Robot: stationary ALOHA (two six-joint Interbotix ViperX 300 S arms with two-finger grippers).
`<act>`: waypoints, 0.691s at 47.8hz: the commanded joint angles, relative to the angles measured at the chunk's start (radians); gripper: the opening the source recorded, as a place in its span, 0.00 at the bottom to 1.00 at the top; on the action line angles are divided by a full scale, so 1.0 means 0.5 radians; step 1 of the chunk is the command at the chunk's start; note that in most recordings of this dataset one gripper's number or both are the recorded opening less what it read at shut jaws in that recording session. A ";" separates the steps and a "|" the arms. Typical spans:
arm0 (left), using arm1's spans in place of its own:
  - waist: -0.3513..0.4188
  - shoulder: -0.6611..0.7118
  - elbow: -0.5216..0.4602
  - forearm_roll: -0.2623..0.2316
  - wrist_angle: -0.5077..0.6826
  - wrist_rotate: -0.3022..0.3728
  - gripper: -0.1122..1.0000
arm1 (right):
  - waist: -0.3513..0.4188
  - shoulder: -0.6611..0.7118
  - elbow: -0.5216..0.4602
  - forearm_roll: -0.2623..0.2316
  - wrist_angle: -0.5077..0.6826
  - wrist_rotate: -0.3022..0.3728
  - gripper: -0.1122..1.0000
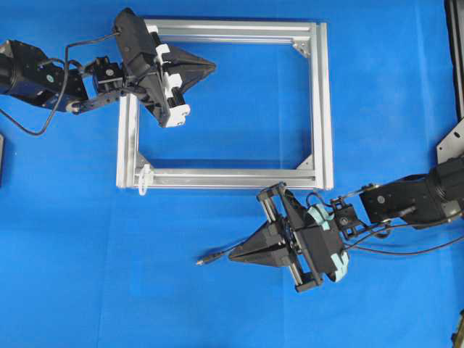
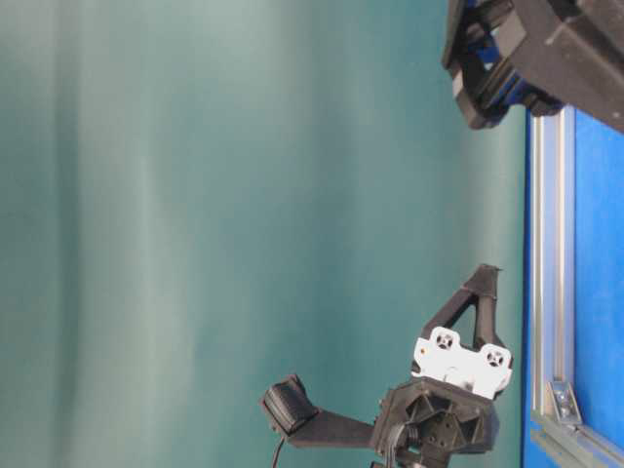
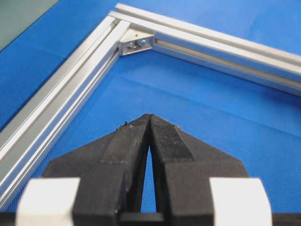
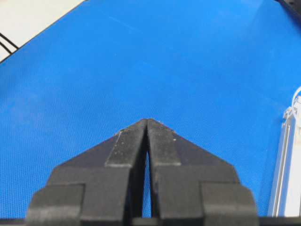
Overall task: Insert the wire through the string loop located on the left side.
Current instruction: 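Open the right gripper and lower it over the black USB cable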
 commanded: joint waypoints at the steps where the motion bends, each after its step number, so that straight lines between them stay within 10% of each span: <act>1: -0.025 -0.083 -0.025 0.040 0.028 -0.006 0.10 | 0.018 -0.083 -0.009 0.003 -0.015 0.021 0.11; 28: -0.025 -0.089 -0.015 0.043 0.040 -0.012 0.10 | -0.006 -0.089 0.006 0.003 0.021 0.156 0.08; 33: -0.025 -0.089 -0.015 0.043 0.040 -0.012 0.10 | -0.006 -0.092 0.003 0.006 0.043 0.163 0.21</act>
